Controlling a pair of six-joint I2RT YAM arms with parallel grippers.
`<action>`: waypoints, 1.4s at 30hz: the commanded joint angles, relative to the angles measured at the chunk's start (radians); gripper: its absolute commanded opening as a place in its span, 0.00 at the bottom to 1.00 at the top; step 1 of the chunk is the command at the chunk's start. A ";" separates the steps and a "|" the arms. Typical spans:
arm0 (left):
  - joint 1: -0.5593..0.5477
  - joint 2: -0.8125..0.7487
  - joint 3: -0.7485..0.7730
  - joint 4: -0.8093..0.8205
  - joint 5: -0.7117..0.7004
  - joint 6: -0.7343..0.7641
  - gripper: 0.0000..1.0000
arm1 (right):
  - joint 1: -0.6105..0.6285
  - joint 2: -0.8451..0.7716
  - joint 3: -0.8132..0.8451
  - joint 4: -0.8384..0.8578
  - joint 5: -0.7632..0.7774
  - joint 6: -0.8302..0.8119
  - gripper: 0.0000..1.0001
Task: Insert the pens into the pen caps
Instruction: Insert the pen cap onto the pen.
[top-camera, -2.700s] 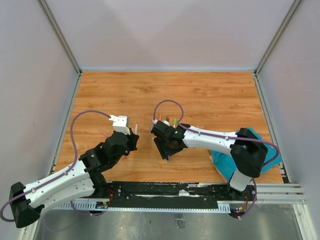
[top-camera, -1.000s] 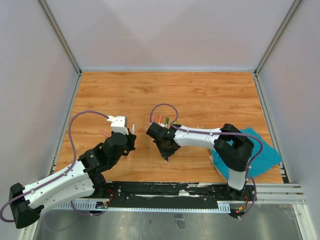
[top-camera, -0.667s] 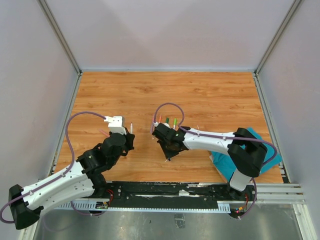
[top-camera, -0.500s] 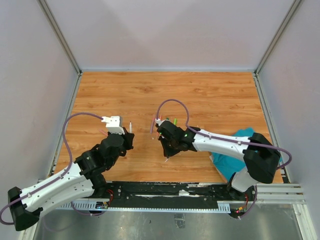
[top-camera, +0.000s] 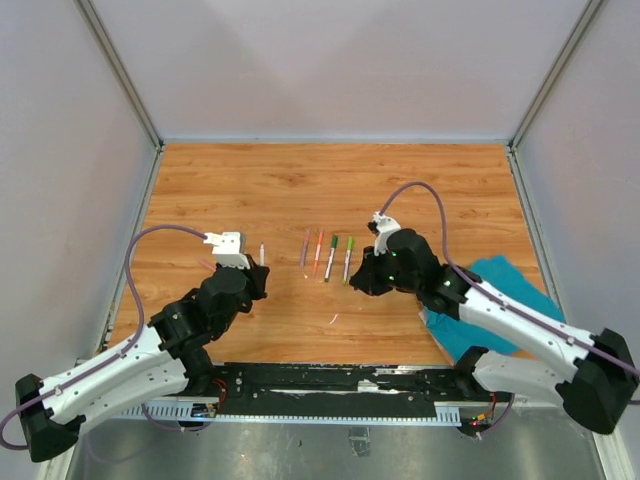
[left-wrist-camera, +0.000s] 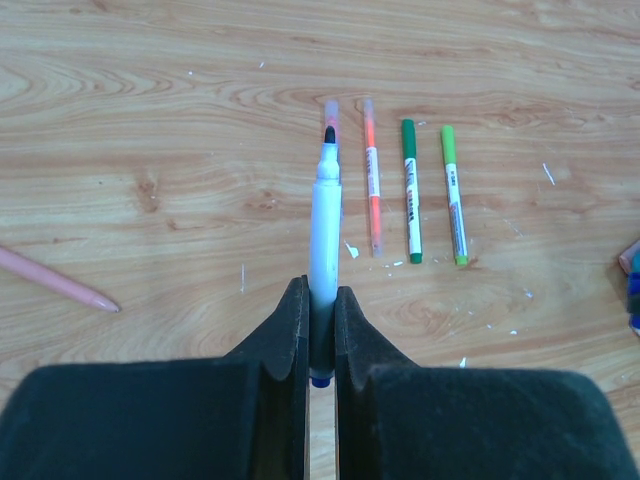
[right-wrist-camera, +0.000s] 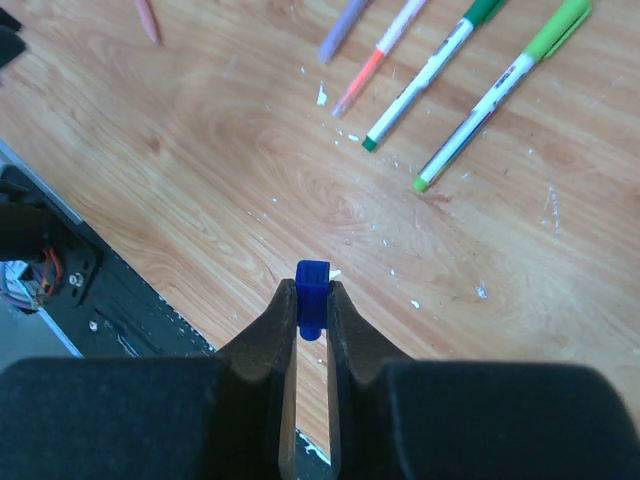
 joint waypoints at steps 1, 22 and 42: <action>0.005 0.010 0.018 0.061 0.022 0.025 0.01 | -0.048 -0.176 -0.127 0.173 0.074 -0.043 0.00; 0.006 0.096 0.100 0.098 0.127 0.127 0.00 | -0.081 -0.463 -0.274 0.195 0.125 -0.104 0.00; -0.197 0.291 0.081 0.457 0.283 0.009 0.00 | -0.082 -0.527 -0.277 0.338 0.053 -0.023 0.01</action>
